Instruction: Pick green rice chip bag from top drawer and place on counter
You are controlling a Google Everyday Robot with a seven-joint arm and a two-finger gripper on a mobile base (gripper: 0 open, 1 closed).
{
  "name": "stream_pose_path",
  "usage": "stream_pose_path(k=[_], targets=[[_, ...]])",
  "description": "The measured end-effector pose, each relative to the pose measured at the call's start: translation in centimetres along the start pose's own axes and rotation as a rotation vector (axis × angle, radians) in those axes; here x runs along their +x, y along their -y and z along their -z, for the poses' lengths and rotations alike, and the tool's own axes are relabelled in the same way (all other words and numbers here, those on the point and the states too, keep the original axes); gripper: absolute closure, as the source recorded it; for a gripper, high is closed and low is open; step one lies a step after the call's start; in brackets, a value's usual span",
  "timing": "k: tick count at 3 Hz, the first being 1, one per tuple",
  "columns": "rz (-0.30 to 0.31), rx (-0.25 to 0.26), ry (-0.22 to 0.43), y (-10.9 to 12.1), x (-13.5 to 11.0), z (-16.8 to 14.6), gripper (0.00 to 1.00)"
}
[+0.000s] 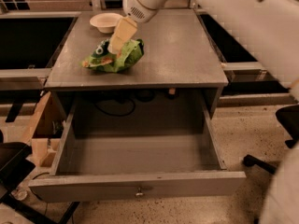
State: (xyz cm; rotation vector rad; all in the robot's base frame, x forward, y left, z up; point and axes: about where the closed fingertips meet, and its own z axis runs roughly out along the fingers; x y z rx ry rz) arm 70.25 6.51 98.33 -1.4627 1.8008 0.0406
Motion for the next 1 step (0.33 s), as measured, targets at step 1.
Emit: stream_pose_path(k=[1], targets=[[0.0, 0.162, 0.079, -1.06, -0.91, 8.62, 0.0]])
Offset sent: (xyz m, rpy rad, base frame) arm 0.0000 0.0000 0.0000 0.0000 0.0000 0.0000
